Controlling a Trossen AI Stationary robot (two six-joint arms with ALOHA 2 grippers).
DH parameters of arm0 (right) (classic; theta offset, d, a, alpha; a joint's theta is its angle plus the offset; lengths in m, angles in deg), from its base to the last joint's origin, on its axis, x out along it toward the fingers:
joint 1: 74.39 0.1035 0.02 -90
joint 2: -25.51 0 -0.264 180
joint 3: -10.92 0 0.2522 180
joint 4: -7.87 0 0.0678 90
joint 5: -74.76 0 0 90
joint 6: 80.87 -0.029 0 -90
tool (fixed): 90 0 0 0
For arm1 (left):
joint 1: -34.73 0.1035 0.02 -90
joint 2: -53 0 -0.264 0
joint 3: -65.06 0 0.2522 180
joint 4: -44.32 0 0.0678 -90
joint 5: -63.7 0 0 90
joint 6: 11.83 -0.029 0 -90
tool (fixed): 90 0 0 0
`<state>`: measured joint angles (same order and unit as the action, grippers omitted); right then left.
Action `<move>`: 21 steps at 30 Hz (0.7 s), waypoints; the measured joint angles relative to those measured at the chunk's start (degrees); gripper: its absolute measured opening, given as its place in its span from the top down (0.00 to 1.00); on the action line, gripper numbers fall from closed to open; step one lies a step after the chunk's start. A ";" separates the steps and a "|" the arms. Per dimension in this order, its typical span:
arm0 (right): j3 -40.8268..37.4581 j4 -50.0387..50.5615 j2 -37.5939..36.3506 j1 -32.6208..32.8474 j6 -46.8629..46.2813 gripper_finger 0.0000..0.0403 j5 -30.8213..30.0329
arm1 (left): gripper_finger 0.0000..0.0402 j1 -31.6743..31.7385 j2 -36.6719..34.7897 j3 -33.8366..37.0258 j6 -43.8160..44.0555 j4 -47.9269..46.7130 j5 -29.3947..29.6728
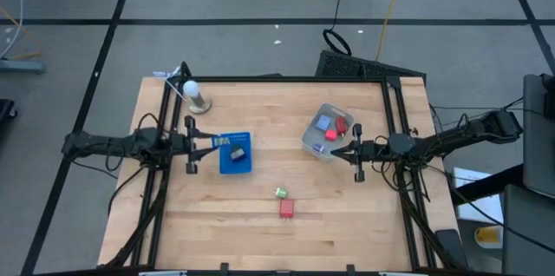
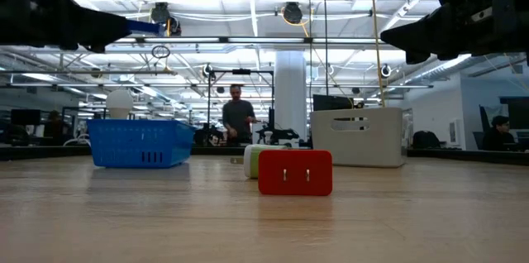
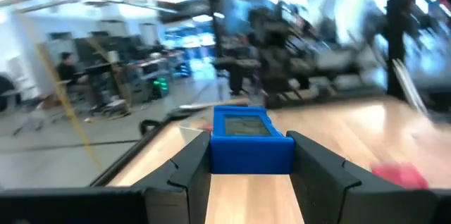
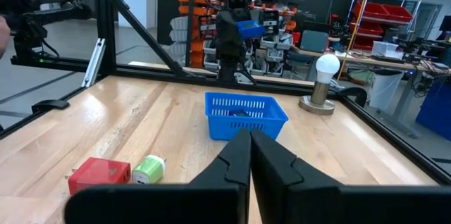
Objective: Pick & Place Office items
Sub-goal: Put the blue digital clock into the blue bin
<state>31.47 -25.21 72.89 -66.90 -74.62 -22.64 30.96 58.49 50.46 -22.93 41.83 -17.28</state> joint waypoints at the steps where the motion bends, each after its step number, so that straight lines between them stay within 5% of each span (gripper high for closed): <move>1: 0.00 -0.02 0.00 0.00 0.01 1.00 0.00 | 0.61 0.44 0.01 -0.05 1.92 1.36 1.36; 10: 0.00 -0.05 0.00 0.00 0.33 1.00 -0.02 | 0.61 2.37 5.27 -12.99 7.41 -5.43 4.07; 21: 0.00 -0.03 0.00 0.00 0.38 1.00 -0.11 | 0.61 6.00 32.46 -29.68 11.60 -20.99 4.48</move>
<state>31.47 -25.24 72.89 -66.90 -74.23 -22.74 36.95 90.95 20.78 -11.33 20.84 -12.80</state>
